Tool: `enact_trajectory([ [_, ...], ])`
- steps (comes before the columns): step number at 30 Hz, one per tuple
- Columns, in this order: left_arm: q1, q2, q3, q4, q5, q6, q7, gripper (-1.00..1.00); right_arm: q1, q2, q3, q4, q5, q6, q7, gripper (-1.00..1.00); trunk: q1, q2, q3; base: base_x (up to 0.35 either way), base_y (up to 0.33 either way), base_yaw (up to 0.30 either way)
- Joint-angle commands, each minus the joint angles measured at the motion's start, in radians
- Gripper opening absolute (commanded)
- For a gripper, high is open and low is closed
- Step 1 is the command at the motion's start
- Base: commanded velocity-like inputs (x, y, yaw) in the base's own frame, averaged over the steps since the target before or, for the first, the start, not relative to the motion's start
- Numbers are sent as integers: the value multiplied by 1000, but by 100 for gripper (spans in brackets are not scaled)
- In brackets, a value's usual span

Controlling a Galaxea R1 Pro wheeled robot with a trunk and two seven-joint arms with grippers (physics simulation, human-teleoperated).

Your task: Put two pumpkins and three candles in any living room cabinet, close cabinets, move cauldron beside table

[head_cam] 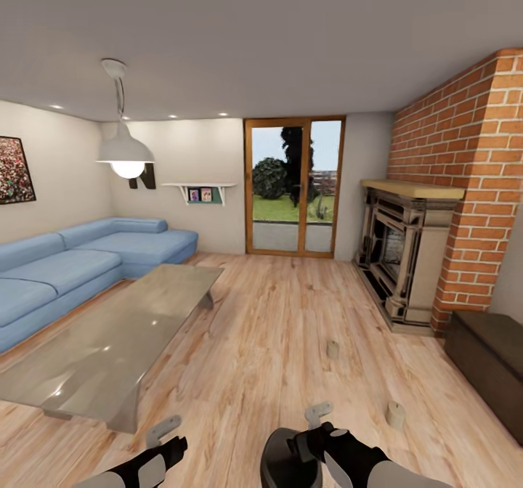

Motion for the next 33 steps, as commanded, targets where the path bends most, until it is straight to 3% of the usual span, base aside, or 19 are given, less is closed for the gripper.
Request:
enact_trajectory([
  [1,-2,0,8,4,-2,-7,1,100,-1,0,8,-1,-10,5,1,100,4,-9,-4,0,0,-256],
  [17,-2,-3,8,-20,-3,6,2,100,-1,0,6,1,-13,4,2,100,66,-121,-54,0,0,-42],
  [19,-2,-3,8,-33,-3,24,2,100,-1,-1,6,1,-24,4,2,100,73,-135,-60,0,0,-191],
  [24,-2,-3,8,-97,-3,106,3,100,-1,-3,6,1,-106,5,1,100,92,-170,-75,0,0,-265],
  [27,-2,-3,7,-126,-3,135,3,100,-1,-10,6,1,-135,6,1,100,104,-191,-85,0,0,-289],
  [33,-2,-3,6,-196,-3,202,4,100,0,-14,4,1,-157,50,-1,100,127,-233,-104,0,0,-295],
])
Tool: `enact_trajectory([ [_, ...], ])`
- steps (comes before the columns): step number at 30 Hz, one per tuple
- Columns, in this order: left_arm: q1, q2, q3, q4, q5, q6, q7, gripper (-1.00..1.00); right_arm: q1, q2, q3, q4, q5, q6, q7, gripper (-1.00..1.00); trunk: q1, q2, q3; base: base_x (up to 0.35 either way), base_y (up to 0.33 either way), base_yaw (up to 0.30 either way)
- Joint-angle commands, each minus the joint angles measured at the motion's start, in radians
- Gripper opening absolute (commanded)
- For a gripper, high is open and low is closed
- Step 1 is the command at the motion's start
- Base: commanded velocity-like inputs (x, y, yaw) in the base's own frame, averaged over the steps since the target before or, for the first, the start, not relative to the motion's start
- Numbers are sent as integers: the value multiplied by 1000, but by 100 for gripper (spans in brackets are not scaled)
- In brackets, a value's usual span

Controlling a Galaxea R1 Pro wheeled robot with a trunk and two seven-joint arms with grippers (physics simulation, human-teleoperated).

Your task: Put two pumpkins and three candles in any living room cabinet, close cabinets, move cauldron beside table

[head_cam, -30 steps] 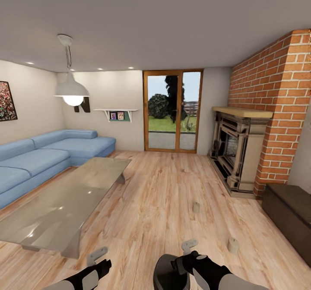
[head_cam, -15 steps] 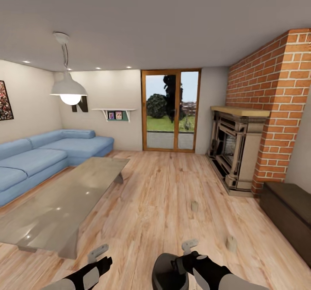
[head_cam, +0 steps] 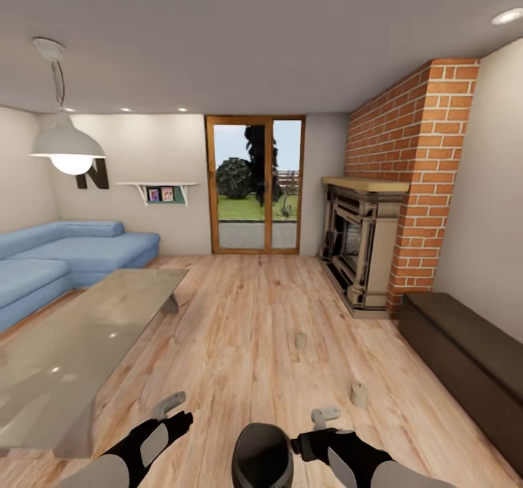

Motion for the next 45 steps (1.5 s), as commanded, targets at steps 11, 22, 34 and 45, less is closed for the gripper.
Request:
enact_trajectory([
  [11,0,-1,8,-42,-2,111,7,100,-6,-1,7,-1,-15,45,-2,100,42,-78,-43,0,0,-281],
  [22,2,-14,7,-37,-4,114,4,100,-8,0,11,-5,-10,45,-2,100,85,-155,-93,0,0,-129],
  [34,2,-14,5,-35,-7,108,6,100,-8,0,13,-10,-9,44,-1,100,131,-239,-145,0,0,34],
  [45,2,-14,-50,-32,-7,107,5,100,-8,2,14,-16,-9,45,-1,100,173,-316,-180,0,0,2],
])
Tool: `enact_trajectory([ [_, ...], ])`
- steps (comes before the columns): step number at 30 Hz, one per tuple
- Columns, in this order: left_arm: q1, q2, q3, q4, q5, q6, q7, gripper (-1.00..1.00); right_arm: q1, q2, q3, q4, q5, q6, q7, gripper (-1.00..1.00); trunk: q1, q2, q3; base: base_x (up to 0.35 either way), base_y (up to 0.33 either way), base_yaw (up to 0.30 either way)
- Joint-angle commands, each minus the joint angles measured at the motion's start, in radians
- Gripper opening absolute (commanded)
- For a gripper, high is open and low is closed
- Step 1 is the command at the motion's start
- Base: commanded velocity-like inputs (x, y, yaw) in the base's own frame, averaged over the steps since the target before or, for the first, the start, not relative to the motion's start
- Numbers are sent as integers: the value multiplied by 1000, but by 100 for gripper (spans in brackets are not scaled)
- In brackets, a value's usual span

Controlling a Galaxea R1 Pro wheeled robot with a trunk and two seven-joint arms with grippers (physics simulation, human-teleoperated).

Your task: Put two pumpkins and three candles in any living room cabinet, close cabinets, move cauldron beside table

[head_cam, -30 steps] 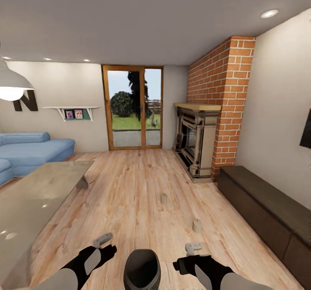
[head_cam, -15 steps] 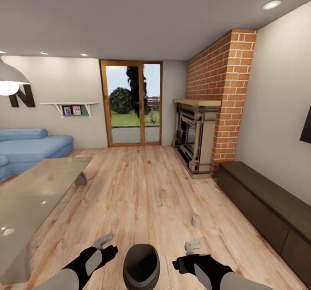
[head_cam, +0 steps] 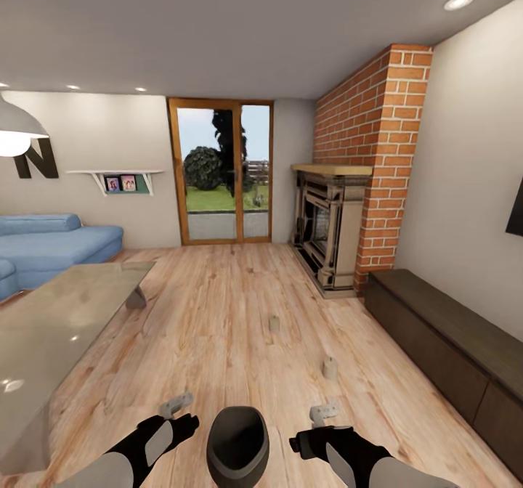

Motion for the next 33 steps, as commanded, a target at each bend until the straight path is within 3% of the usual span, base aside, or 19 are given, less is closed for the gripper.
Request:
enact_trajectory([
  [1,0,-1,7,-2,1,6,4,100,-1,0,8,-1,-10,4,0,100,4,-8,-4,0,0,0],
  [33,0,-1,6,-2,1,5,4,100,-1,0,10,-1,-10,4,0,100,127,-232,-105,0,0,0],
])
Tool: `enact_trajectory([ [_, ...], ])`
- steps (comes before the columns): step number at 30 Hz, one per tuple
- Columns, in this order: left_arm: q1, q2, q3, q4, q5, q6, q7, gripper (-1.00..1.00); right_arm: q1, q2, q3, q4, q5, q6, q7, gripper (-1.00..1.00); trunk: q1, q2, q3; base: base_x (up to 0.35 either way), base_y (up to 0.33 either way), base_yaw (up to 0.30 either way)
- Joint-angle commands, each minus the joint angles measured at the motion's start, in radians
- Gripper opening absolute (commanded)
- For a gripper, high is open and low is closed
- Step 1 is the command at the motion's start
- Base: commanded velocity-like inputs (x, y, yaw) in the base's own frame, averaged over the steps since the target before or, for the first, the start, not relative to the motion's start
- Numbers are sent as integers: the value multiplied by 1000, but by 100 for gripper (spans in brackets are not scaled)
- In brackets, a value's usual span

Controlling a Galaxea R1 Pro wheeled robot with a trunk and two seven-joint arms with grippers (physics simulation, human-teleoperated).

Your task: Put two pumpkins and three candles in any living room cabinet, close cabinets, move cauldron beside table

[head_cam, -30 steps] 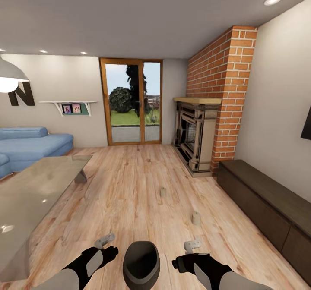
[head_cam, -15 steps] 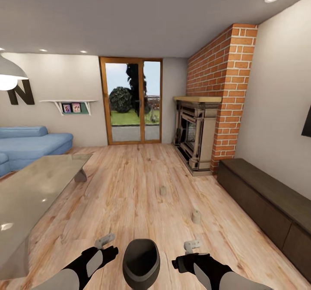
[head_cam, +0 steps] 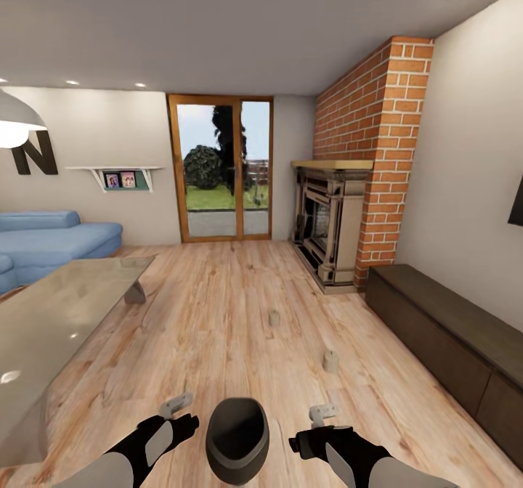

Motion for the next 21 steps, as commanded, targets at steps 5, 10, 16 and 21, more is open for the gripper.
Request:
enact_trajectory([
  [5,0,-1,8,-3,1,6,4,100,-1,1,8,-1,-10,6,-2,100,19,-36,-18,0,0,5],
  [10,0,-12,8,-11,2,10,3,100,-1,0,6,-1,-11,64,-2,100,23,-43,-27,0,0,86],
  [16,-4,-20,7,-14,2,16,0,100,-36,0,5,-1,-13,179,-2,100,23,-43,-36,11,0,103],
  [21,-9,-21,6,-13,-1,85,-11,100,-75,2,4,0,-13,193,-3,100,23,-43,-43,173,22,98],
])
